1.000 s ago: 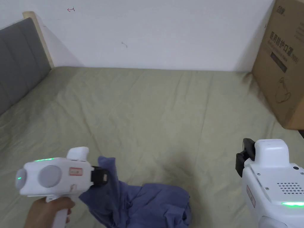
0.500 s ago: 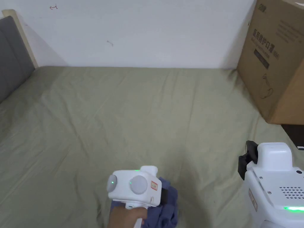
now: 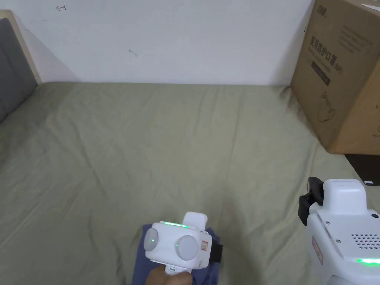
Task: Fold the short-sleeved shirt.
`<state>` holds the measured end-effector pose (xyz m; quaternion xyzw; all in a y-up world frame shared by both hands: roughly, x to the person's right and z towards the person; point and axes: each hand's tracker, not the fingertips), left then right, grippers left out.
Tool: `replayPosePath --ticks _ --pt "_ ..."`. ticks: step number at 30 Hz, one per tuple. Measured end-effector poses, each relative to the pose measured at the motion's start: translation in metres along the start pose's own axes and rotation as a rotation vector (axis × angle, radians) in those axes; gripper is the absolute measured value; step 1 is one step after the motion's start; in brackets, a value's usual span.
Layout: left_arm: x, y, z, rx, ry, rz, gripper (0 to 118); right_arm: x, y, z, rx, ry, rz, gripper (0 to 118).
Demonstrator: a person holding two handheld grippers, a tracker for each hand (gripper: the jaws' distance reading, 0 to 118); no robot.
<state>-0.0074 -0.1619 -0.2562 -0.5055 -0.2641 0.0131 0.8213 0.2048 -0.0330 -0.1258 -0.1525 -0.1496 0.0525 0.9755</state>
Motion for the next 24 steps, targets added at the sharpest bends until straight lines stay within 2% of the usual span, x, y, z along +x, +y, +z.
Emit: replayPosePath --ticks 1,2,5,10,11,12,13,14,19,24 --pt "-0.002 0.002 0.014 0.035 -0.034 0.022 81 -0.001 0.001 0.0 0.003 0.002 -0.002 0" --pt "-0.003 0.003 0.028 0.082 -0.059 0.023 90 -0.002 0.002 0.001 0.005 0.003 -0.004 0" --pt "-0.008 0.007 0.063 0.249 -0.052 0.001 95 -0.003 0.005 0.002 0.013 0.006 -0.004 0" --pt "-0.026 0.003 0.085 0.399 0.095 -0.077 94 -0.003 0.007 0.003 0.018 0.009 -0.007 0" --pt "-0.032 0.0 0.083 0.414 0.103 -0.07 86 -0.003 0.007 0.003 0.018 0.008 -0.006 0" --pt "-0.036 -0.002 0.081 0.421 0.108 -0.068 70 -0.003 0.007 0.003 0.018 0.009 -0.006 0" --pt "-0.04 -0.006 0.079 0.428 0.111 -0.07 44 -0.003 0.007 0.003 0.017 0.009 -0.006 0" --pt "-0.044 -0.01 0.076 0.429 0.1 -0.06 3 -0.003 0.007 0.003 0.016 0.009 -0.005 0" --pt "-0.053 -0.024 0.049 0.367 0.02 0.012 0 -0.001 0.005 0.003 0.008 0.005 -0.007 0" --pt "-0.038 -0.045 0.012 0.259 0.044 -0.049 0 0.002 0.003 0.003 0.002 0.0 -0.007 0"
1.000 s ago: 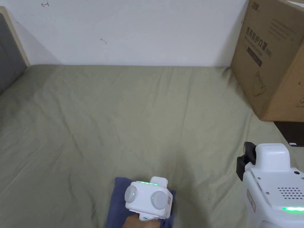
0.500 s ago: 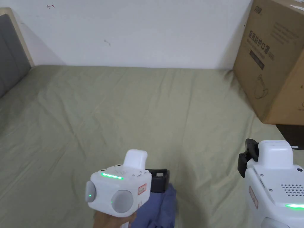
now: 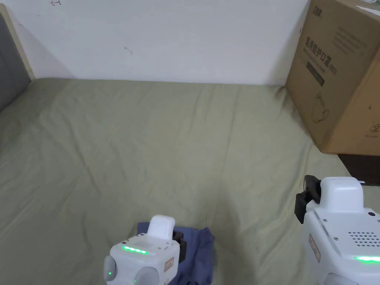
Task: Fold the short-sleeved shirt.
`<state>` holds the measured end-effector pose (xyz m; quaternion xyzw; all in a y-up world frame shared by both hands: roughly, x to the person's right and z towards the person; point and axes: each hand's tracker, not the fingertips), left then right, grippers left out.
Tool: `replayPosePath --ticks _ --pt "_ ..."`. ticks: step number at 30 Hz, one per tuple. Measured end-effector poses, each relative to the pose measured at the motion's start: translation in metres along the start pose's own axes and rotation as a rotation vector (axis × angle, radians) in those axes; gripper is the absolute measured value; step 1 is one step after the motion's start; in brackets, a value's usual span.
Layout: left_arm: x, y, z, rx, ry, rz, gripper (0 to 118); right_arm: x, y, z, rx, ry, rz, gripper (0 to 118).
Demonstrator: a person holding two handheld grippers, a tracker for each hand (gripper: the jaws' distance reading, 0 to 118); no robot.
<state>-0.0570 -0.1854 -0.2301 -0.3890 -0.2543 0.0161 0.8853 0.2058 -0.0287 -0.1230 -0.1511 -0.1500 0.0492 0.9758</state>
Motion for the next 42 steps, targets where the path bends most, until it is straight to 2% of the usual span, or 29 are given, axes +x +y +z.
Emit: replayPosePath --ticks 10,13,16,19,27,35,42 --pt "0.038 -0.025 -0.043 -0.108 -0.045 -0.042 0 0.013 -0.006 -0.004 -0.023 -0.031 0.008 0" --pt "0.04 -0.038 -0.065 -0.186 0.017 -0.06 0 0.016 -0.008 -0.005 -0.032 -0.037 0.006 0" --pt "0.035 -0.04 -0.063 -0.146 -0.005 -0.022 0 0.017 -0.01 -0.004 -0.038 -0.04 0.009 0" --pt "0.038 -0.035 -0.053 -0.145 -0.011 -0.045 0 0.016 -0.01 -0.004 -0.037 -0.04 0.007 0" --pt "0.029 0.022 0.018 0.115 -0.067 0.01 0 0.004 0.005 0.004 0.003 -0.009 0.004 0" --pt "-0.007 0.086 0.098 0.357 0.042 -0.032 0 -0.018 0.027 0.01 0.074 0.042 -0.024 0" --pt "-0.035 0.11 0.156 0.517 0.18 -0.1 0 -0.036 0.041 0.013 0.127 0.073 -0.03 0"
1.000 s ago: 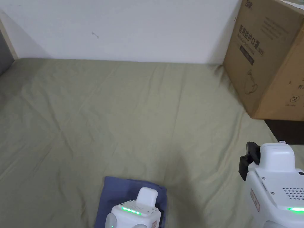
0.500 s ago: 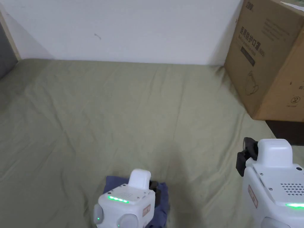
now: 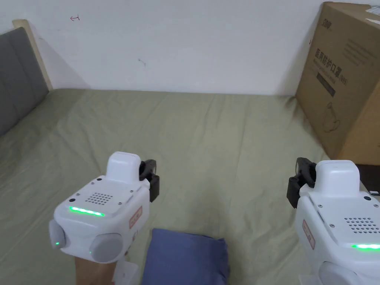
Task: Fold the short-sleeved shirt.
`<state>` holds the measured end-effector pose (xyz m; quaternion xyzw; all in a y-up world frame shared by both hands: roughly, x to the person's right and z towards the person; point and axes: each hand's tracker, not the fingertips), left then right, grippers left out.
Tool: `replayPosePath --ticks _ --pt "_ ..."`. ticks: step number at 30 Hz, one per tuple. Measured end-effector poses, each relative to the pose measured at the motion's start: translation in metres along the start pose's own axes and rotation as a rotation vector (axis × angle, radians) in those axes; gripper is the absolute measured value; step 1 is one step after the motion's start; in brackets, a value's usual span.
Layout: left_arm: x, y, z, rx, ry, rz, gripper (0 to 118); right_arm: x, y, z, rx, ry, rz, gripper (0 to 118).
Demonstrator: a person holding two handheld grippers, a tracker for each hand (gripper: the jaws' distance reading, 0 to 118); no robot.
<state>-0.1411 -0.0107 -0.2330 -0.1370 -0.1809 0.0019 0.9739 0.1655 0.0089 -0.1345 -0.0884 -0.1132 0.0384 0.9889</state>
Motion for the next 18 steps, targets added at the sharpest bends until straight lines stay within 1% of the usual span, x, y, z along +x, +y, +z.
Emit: replayPosePath --ticks 7,18 --pt "-0.029 0.007 0.023 0.086 0.102 -0.027 0 -0.01 0.004 0.002 0.027 0.014 0.003 0" --pt "-0.044 0.002 0.028 0.102 0.141 0.001 0 -0.019 0.001 0.001 0.025 0.027 0.004 0"
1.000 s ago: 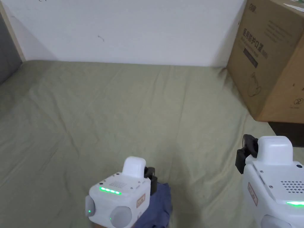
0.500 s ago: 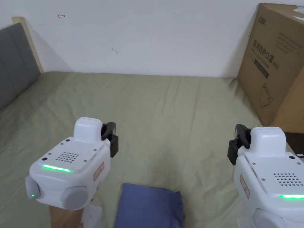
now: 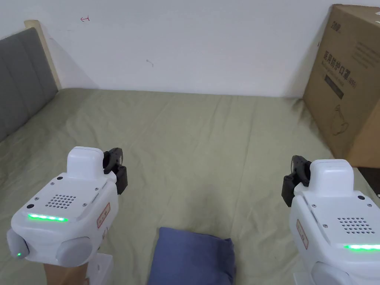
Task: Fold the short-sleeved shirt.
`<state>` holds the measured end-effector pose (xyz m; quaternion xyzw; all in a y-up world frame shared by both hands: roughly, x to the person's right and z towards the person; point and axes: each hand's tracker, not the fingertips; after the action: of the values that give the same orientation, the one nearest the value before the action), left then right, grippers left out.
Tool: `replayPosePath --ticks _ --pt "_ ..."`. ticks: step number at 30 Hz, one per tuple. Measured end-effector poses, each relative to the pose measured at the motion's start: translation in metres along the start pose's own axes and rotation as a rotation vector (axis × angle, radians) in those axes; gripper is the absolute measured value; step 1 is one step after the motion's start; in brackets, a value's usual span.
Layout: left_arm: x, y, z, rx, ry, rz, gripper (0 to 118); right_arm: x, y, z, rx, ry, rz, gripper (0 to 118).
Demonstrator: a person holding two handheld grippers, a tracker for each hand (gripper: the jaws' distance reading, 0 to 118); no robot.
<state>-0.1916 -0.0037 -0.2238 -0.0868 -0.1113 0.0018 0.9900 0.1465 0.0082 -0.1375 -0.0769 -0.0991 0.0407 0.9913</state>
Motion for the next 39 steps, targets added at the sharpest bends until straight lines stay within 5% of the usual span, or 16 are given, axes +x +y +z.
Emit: replayPosePath --ticks 12,24,31,33,35,36,39 --pt "-0.02 -0.006 0.002 -0.029 0.0 0.058 0 -0.076 -0.129 -0.042 -0.296 0.124 -0.003 0" --pt "-0.041 -0.028 0.0 -0.124 -0.004 0.073 0 -0.124 -0.246 -0.071 -0.603 0.15 0.05 0" --pt "-0.046 -0.076 -0.028 -0.396 -0.136 0.382 2 -0.121 -0.247 -0.079 -0.619 0.145 0.042 0" --pt "-0.044 -0.095 -0.039 -0.484 -0.16 0.435 26 -0.118 -0.249 -0.077 -0.61 0.154 0.037 0" --pt "-0.037 -0.113 -0.052 -0.601 -0.182 0.441 78 -0.116 -0.248 -0.077 -0.608 0.166 0.038 0" --pt "-0.032 -0.125 -0.061 -0.667 -0.202 0.442 95 -0.115 -0.248 -0.077 -0.612 0.173 0.034 0" --pt "-0.022 -0.15 -0.082 -0.767 -0.235 0.464 104 -0.111 -0.247 -0.078 -0.623 0.186 0.013 0"
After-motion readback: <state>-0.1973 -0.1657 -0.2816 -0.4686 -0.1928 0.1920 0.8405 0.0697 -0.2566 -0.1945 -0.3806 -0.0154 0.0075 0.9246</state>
